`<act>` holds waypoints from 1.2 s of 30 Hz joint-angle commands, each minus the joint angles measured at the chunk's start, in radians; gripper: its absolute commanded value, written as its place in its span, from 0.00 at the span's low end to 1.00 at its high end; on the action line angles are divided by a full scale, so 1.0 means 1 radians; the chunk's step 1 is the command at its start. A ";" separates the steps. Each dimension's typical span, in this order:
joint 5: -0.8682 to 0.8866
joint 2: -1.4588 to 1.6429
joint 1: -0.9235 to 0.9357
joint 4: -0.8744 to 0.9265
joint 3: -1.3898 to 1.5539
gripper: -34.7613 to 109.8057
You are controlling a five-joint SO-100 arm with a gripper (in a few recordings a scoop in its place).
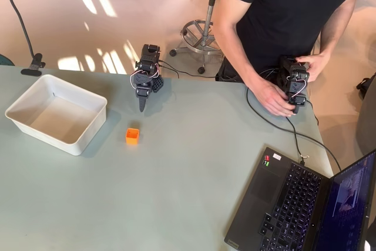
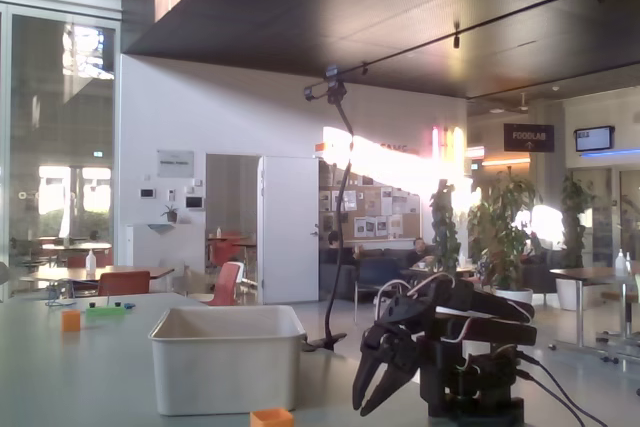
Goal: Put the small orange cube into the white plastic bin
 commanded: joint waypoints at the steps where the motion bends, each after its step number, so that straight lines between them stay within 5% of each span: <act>1: -0.003 0.037 -0.014 -0.012 0.005 0.27; 14: -0.005 0.037 -0.124 -0.014 -0.014 0.27; 22: -0.051 0.032 -0.133 -0.130 -0.345 0.28; 28: -0.301 -0.044 -0.124 -0.210 -0.408 0.44; 36: -0.291 -0.416 -0.123 -0.321 -0.431 0.51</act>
